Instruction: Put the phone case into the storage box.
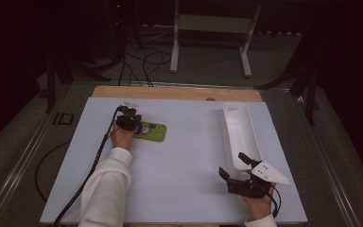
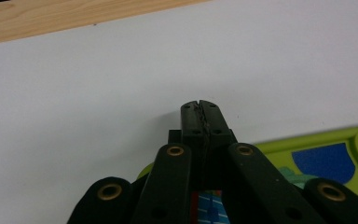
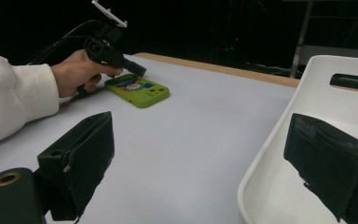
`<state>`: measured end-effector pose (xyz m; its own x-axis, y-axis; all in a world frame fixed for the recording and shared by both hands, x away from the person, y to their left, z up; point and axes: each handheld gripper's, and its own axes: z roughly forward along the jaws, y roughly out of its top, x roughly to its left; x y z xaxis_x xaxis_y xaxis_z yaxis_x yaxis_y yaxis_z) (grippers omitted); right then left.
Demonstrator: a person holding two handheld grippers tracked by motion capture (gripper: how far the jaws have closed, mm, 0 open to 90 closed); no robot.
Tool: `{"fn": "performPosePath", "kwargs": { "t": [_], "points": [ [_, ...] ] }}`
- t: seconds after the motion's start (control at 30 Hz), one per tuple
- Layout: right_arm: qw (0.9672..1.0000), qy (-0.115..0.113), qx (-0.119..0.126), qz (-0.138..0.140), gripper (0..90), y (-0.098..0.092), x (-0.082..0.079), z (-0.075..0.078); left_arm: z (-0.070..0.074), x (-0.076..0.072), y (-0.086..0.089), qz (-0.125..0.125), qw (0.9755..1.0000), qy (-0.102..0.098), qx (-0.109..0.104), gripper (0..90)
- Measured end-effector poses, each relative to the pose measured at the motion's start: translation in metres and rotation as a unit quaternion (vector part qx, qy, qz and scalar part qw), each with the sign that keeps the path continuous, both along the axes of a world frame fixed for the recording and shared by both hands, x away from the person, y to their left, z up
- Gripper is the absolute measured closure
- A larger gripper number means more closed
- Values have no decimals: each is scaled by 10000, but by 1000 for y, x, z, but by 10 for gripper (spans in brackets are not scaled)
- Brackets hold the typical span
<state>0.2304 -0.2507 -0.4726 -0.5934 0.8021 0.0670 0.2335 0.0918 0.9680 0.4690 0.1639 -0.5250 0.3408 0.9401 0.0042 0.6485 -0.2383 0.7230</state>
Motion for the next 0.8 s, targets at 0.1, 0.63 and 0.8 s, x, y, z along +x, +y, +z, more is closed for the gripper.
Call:
{"fn": "performPosePath", "kwargs": {
  "t": [0.1,0.63,0.8],
  "points": [
    [10000,-15,-13,5,84,0,0,0,0,-3,1,-35,10000,0,29,900],
    [10000,-45,0,6,84,2,-1,1,0,-27,6,-86,9995,223,187,900],
    [10000,-45,8,-26,84,1,0,1,2,-36,5,-215,9989,270,331,900]
  ]
}}
